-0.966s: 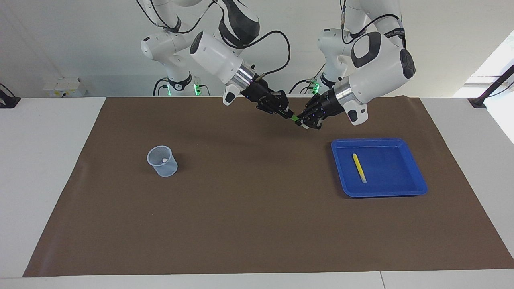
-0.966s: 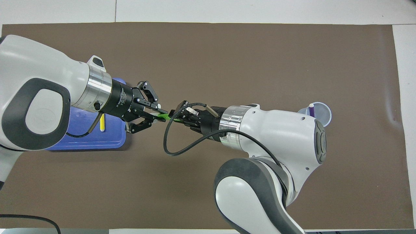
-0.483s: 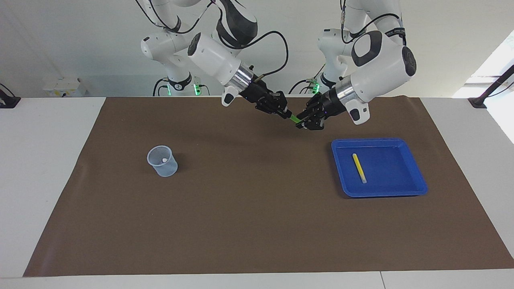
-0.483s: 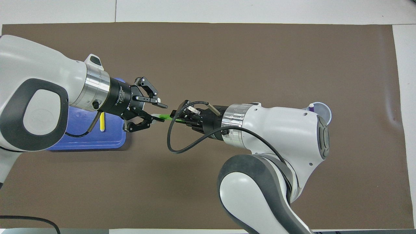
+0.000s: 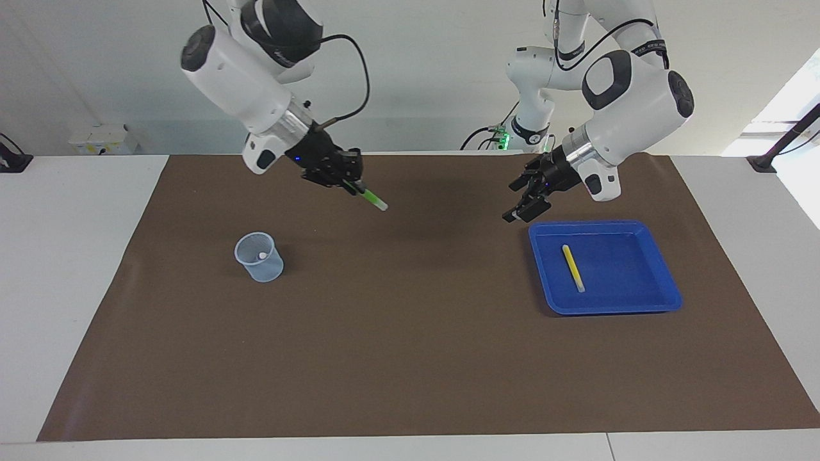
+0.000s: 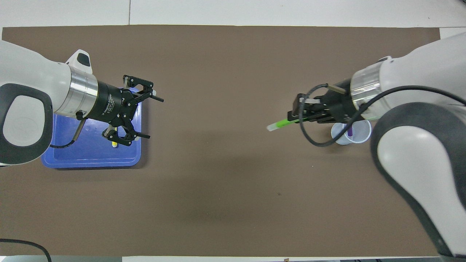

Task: Transfer and insert pens with both arms
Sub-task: 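Insert the green pen into the cup with the right gripper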

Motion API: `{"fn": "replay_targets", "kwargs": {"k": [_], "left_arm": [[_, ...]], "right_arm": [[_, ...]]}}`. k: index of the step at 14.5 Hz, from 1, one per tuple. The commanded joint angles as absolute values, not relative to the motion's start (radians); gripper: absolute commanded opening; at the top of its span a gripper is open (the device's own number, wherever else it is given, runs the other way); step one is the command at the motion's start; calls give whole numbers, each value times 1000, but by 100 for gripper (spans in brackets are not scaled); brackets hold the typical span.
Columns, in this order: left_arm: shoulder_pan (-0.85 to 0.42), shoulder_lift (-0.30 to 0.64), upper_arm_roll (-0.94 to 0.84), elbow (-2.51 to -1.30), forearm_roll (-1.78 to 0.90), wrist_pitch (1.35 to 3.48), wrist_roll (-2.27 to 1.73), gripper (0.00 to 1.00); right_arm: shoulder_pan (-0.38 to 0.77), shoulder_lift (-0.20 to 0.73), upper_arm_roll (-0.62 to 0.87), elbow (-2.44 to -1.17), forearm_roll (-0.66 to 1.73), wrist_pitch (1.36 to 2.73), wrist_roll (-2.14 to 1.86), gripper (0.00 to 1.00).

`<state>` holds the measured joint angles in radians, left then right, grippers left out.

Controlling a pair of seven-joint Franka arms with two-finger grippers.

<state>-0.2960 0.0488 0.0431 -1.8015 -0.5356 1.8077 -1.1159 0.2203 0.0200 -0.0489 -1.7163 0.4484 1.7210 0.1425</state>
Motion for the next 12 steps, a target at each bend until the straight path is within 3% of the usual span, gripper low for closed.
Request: {"fn": "replay_targets", "kwargs": {"k": [1,4,12], "left_arm": [[-282,2,43,-1877,-448,1822,-845,100],[-241,8,41,-1914,-346,1832,-492,100],[-224,90,41,-1994,-71,2008,-39,100]], "right_arm": [[120,32,-35,-1698,204,1620,-241,0],[109,9,-35,-1773,-23,1712,-455,0],[66,-11,-35,-1995,-34,1972,-518,0]]}}
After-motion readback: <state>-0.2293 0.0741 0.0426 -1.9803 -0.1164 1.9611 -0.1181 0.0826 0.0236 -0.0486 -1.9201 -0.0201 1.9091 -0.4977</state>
